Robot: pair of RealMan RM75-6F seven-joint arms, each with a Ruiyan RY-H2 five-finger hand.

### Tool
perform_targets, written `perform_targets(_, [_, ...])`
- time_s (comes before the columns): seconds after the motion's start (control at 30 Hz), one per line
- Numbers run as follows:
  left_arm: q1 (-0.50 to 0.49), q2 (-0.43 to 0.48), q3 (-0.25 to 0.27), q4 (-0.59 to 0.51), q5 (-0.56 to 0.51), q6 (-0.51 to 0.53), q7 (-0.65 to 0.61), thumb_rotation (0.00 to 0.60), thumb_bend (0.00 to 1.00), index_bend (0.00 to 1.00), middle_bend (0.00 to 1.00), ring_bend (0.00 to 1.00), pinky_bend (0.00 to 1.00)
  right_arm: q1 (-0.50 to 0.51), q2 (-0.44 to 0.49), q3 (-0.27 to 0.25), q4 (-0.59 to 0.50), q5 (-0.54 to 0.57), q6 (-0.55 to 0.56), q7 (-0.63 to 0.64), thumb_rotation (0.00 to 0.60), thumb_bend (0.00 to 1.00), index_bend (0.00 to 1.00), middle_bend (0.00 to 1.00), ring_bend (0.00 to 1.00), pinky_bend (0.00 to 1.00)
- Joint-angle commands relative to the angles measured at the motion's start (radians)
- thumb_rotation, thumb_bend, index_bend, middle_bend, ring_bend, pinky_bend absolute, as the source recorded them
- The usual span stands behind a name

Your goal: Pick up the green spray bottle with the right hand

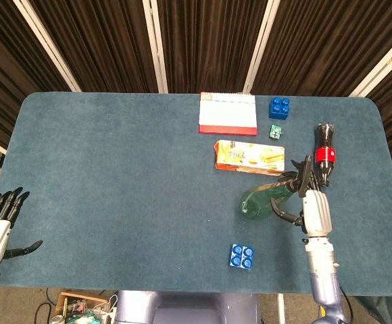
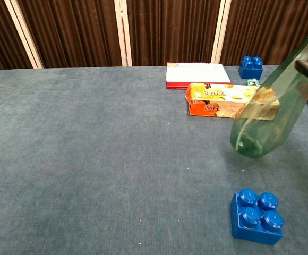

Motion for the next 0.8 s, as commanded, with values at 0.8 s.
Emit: perform_targets(0.8, [-0.001,-0.001,0.007,-0.005,0.007,-0.004,0.008,0.6,0.0,0.0,0.0,0.0,0.04,-0.012,-0.097,-0.052,0.145,-0.115,0.051,-0.046,0.6,0.55,0.95,0.3,0.0,0.08])
